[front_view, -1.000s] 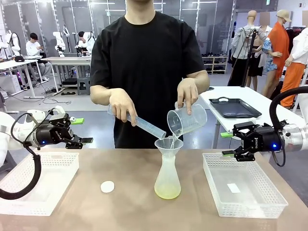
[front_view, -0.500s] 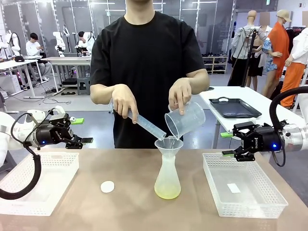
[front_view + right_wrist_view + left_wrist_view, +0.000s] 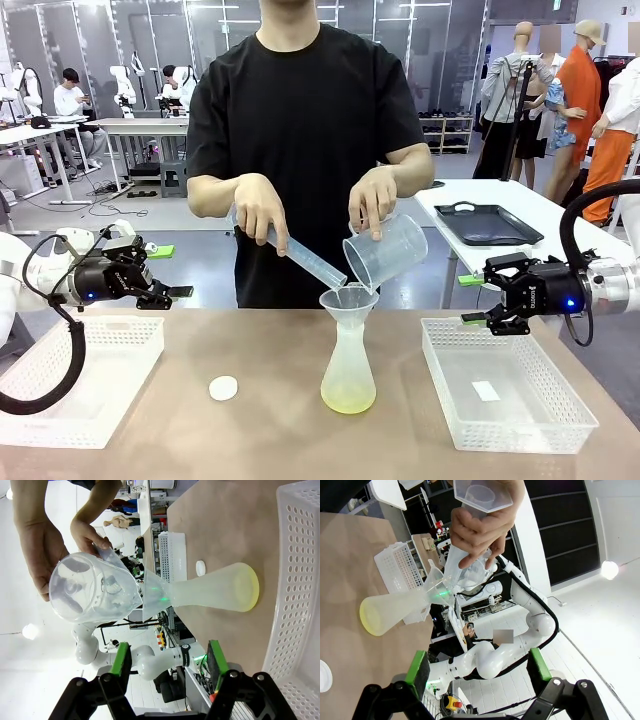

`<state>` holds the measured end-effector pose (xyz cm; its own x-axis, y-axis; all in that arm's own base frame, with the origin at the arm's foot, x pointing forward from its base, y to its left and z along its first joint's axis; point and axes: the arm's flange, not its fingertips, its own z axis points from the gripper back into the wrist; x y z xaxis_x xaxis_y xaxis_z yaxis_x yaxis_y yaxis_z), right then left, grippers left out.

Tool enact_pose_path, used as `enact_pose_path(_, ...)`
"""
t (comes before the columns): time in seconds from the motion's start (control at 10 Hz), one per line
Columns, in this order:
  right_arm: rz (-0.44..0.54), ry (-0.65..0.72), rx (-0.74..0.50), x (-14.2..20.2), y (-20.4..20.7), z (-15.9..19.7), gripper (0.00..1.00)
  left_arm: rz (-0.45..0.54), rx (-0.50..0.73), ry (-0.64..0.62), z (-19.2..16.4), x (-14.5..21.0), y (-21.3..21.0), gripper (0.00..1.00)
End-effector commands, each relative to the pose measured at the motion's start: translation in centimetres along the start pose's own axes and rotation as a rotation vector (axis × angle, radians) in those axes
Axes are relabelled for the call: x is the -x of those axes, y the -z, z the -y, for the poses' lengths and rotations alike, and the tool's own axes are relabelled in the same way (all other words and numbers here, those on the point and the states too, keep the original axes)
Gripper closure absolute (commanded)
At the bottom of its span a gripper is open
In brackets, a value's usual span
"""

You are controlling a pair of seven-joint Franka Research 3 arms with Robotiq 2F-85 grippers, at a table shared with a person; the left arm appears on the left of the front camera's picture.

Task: Prepare the solutions needed for the experiment.
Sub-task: Once the solution is in the Big flask , pick up the Plastic Funnel and place it back into the right Organizing basket.

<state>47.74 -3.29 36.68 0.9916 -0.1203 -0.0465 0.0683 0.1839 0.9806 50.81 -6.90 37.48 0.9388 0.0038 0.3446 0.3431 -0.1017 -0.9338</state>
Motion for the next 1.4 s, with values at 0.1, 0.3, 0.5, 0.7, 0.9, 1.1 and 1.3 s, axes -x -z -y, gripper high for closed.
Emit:
enact_pose_path(0.1,-0.008,-0.006,0.011,0.0,-0.1,-0.2,0.23,-0.007,0.018,0.017,0.0,-0.1,0.0,0.00)
enact_pose_path(0.3,-0.008,-0.006,0.011,0.0,-0.1,-0.2,0.23,-0.007,0.018,0.017,0.0,-0.1,0.0,0.00)
enact_pose_path(0.5,-0.008,-0.006,0.011,0.0,-0.1,-0.2,0.23,-0.007,0.018,0.017,0.0,-0.1,0.0,0.00)
enact_pose_path(0.7,-0.008,-0.006,0.011,0.0,-0.1,-0.2,0.23,-0.007,0.018,0.017,0.0,-0.1,0.0,0.00)
enact_pose_path(0.9,-0.008,-0.006,0.011,0.0,-0.1,-0.2,0.23,-0.007,0.018,0.017,0.0,-0.1,0.0,0.00)
enact_pose_path(1.1,0.007,-0.030,0.013,0.2,0.5,-0.6,0.23,-0.007,0.018,0.017,0.0,-0.1,0.0,0.00)
enact_pose_path(1.3,0.012,-0.142,0.101,1.2,1.6,-2.9,0.23,-0.007,0.018,0.017,0.0,-0.1,0.0,0.00)
